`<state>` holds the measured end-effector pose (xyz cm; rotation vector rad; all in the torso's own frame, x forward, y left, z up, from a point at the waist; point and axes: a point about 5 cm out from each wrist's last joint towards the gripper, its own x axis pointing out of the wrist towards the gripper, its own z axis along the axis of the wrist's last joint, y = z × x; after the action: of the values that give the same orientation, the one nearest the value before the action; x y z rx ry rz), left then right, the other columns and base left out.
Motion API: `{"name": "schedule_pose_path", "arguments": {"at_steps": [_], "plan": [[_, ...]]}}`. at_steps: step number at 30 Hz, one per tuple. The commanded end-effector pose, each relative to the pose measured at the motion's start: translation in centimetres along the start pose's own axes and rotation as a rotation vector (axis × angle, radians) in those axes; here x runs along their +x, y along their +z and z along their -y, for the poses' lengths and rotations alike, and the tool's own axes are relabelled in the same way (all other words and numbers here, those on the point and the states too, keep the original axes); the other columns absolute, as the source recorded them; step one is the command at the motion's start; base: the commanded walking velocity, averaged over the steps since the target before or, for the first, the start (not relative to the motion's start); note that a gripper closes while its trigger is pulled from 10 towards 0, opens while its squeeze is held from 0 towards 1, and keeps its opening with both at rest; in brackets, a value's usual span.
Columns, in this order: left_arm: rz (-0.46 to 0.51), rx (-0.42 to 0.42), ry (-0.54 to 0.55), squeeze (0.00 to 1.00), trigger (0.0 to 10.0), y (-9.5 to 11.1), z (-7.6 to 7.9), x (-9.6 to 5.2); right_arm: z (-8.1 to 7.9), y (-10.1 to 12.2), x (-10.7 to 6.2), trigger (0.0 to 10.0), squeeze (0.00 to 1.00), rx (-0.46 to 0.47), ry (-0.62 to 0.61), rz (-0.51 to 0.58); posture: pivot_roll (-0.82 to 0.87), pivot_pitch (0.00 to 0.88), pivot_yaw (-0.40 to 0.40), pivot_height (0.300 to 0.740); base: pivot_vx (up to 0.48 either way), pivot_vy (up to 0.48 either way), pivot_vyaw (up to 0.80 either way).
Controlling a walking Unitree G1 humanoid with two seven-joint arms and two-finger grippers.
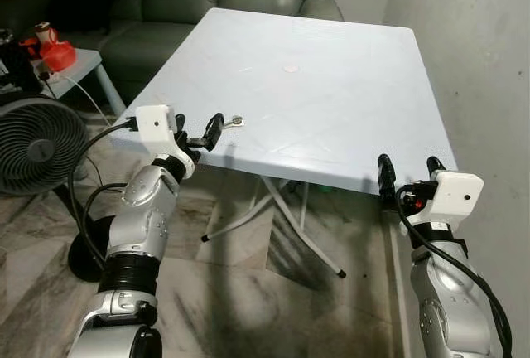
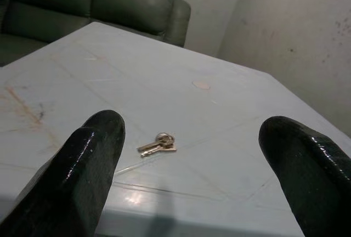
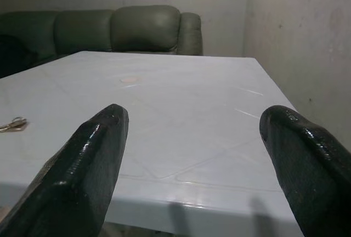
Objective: Hang keys on a hook
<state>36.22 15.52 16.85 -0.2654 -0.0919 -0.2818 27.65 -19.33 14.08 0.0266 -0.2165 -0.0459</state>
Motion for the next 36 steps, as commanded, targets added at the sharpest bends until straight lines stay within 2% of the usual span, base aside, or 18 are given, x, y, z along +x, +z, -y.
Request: {"name": "schedule_pose_path", "arguments": {"at_steps": [1, 36], "plan": [[0.011, 0.005, 0.010, 0.00, 10.0, 0.23, -0.11, -0.05, -0.14, 0.07, 0.09, 10.0, 0.00, -0.003, 0.014, -0.004, -0.08, 0.001, 0.011, 0.740, 0.000, 0.368, 0.00], [0.011, 0.006, 0.016, 0.00, 10.0, 0.15, -0.13, -0.19, 0.05, -0.20, -0.23, 10.0, 0.00, -0.020, 0.024, -0.029, -0.08, 0.004, 0.001, 0.740, 0.000, 0.467, 0.00]]}}
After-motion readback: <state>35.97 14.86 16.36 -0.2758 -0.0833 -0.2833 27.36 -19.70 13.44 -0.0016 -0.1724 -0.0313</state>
